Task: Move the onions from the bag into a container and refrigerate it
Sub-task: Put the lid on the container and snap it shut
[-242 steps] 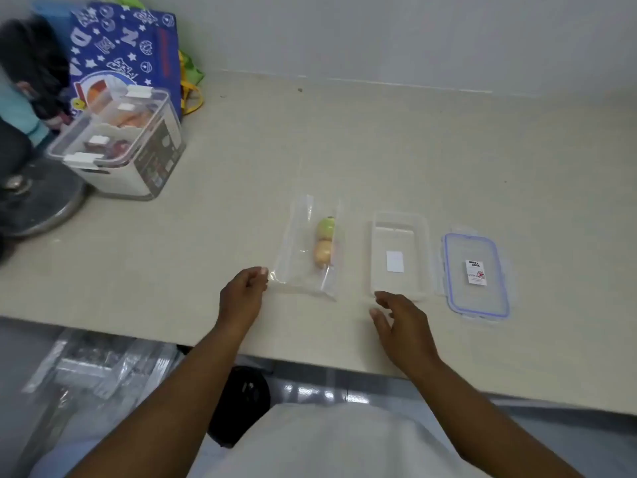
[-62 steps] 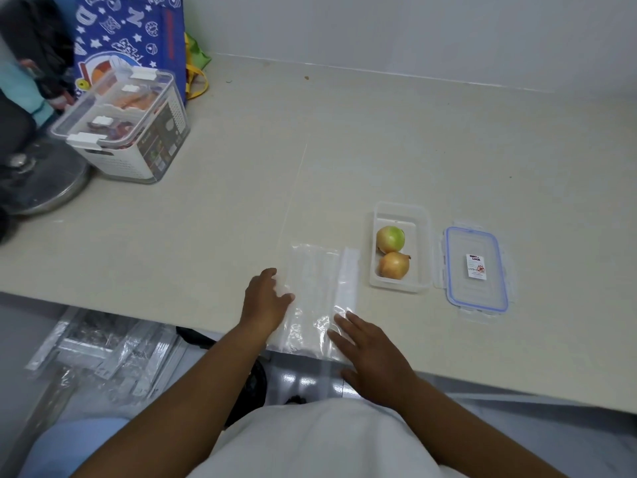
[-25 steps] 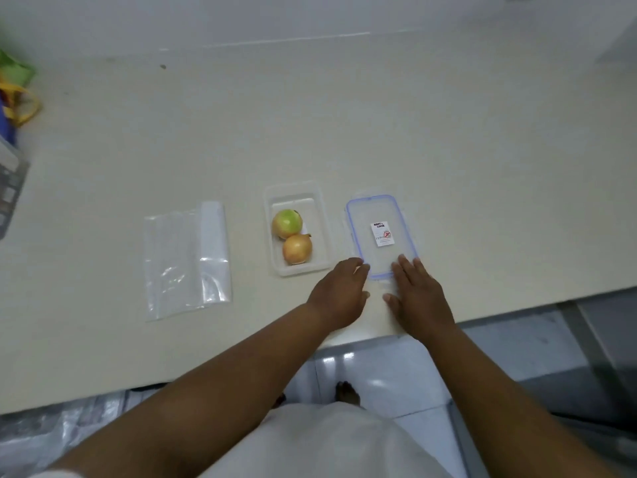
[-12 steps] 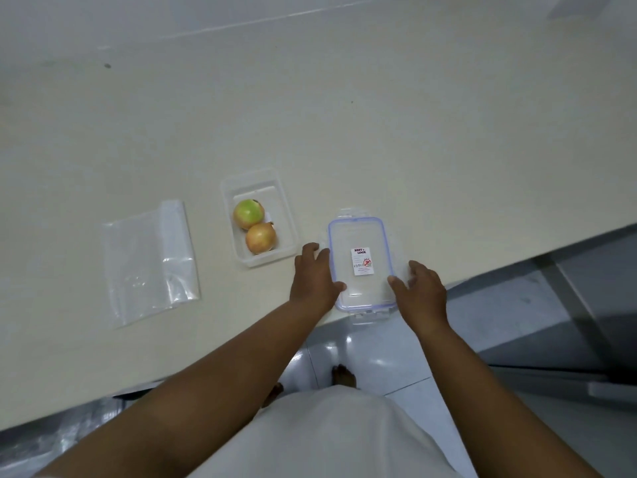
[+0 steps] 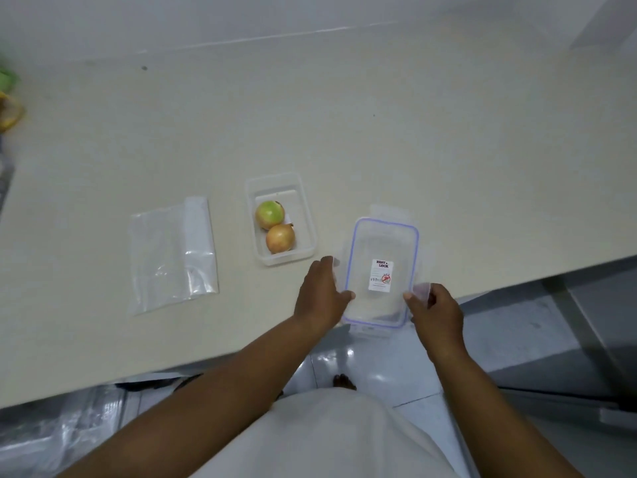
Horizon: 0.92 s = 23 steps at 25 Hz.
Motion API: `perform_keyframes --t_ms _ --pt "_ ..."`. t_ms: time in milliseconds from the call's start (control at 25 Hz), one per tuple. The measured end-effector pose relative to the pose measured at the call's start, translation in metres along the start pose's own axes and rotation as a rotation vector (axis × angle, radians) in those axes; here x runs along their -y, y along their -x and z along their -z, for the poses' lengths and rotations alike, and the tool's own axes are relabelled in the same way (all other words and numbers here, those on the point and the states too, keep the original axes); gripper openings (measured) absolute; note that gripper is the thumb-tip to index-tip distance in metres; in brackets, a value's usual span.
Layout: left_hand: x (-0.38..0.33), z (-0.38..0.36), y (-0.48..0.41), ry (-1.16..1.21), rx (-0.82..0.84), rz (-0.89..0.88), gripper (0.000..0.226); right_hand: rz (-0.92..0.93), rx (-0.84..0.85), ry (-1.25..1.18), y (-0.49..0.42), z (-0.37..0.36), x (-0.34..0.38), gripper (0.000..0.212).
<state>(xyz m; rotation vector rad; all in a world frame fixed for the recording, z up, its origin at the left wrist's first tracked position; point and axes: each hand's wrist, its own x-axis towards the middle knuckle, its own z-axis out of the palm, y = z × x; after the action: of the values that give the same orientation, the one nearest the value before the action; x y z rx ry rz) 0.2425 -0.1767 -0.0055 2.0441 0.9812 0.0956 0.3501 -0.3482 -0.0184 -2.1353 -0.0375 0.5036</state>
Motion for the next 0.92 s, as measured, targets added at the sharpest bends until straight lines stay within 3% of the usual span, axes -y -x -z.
perform_keyframes --t_ms 80,160,320,400,680,920 --pt "-0.01 0.017 -0.001 0.068 -0.148 -0.107 0.062 0.119 -0.037 -0.063 -0.001 -0.003 0.022 0.018" --pt "-0.014 0.042 -0.012 0.135 -0.253 -0.104 0.063 0.235 -0.003 -0.084 -0.009 -0.014 0.053 0.032" --pt "0.007 0.099 -0.048 0.08 -0.333 0.099 0.061 0.385 0.179 0.123 -0.034 -0.066 0.123 0.08" --pt "0.025 0.12 -0.065 0.034 -0.307 0.207 0.066 0.423 0.281 0.232 -0.045 -0.097 0.146 0.09" --pt "0.064 0.136 -0.094 0.034 -0.212 0.368 0.082 0.426 0.379 0.426 -0.07 -0.155 0.16 0.07" --pt "0.073 0.133 -0.095 0.357 -0.215 0.46 0.073 0.426 0.46 0.518 -0.073 -0.157 0.153 0.071"
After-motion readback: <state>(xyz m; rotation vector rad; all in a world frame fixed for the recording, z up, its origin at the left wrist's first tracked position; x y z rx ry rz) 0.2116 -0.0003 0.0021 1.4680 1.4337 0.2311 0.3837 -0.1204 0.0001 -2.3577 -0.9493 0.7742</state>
